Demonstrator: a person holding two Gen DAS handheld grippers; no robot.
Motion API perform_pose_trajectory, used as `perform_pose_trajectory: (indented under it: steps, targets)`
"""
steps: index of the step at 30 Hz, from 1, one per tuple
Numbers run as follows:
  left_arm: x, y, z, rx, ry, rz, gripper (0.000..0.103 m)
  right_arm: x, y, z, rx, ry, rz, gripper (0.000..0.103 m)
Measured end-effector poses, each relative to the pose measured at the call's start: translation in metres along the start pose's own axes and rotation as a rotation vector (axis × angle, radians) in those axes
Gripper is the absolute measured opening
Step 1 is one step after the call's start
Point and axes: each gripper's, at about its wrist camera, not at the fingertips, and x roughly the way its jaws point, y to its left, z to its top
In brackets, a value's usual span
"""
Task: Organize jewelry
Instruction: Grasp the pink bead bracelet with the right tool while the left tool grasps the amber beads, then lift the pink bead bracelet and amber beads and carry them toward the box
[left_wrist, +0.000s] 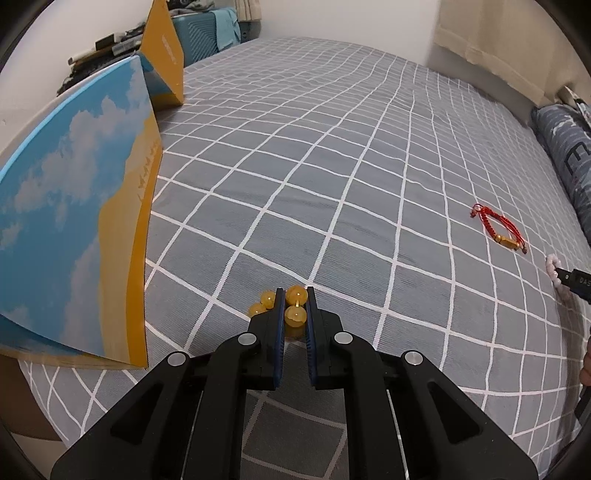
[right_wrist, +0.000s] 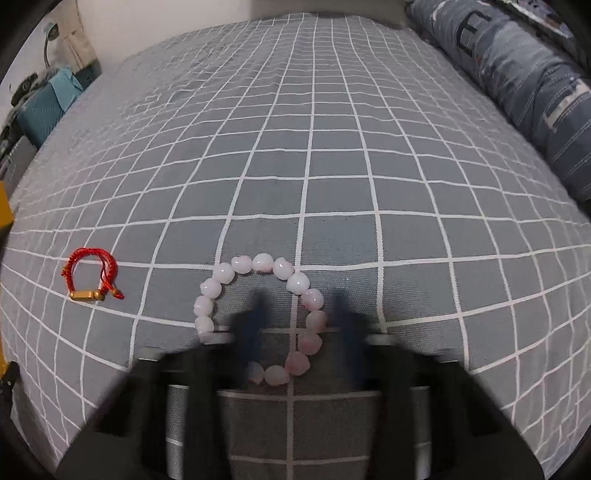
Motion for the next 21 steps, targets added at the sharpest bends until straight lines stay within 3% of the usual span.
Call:
perform_pose_trajectory:
  steps: [7,21]
  targets:
    - [-0.005,-0.009,0.002,0.043,-0.004,-0.018,0.009,-0.016,0.002,0.002,0.002,-0.028,0.001,0.010]
    - [-0.036,-0.007,0.024,0.088,0.003,-0.052,0.009,-0.094,0.042,-0.001,-0.051,-0.155,0.011,0.010]
